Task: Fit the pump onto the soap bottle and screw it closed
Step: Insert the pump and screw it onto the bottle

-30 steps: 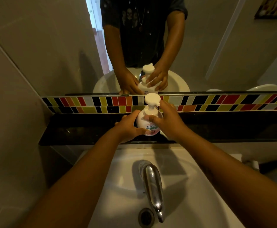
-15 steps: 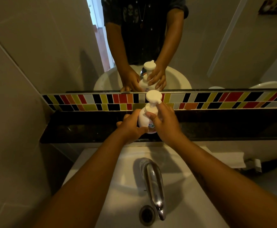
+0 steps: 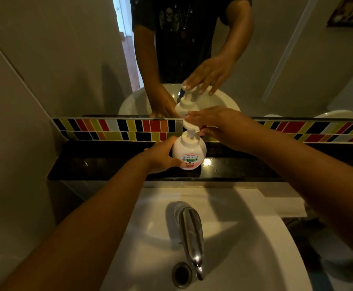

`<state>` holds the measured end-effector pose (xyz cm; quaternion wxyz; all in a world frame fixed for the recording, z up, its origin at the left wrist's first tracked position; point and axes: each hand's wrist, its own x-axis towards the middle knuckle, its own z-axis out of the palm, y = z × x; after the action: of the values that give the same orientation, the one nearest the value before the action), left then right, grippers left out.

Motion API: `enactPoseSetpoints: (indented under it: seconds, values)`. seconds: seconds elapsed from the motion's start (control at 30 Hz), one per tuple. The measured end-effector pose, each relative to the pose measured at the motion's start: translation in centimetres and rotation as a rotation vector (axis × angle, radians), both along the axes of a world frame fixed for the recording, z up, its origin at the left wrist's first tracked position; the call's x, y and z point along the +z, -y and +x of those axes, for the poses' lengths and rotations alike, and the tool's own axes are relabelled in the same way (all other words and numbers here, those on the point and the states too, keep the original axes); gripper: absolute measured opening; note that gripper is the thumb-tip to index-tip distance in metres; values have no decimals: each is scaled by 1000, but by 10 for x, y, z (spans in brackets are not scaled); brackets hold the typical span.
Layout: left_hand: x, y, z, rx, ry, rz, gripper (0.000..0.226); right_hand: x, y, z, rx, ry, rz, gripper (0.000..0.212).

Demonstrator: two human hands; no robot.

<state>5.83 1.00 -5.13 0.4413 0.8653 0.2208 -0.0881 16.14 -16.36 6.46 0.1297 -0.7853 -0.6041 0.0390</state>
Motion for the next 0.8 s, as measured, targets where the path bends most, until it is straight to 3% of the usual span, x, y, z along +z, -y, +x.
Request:
enactPoseSetpoints:
  seconds: [0.4, 0.53, 0.8]
  values:
    - [-5, 4, -1, 28, 7, 35, 78, 8, -7, -17, -106, 51, -253, 57]
    - [-24, -8, 6, 39, 19, -9, 88, 9, -3, -17, -120, -47, -77, 69]
    - [-16, -5, 3, 31, 16, 3, 93, -23, 1, -18, -119, 12, -76, 78]
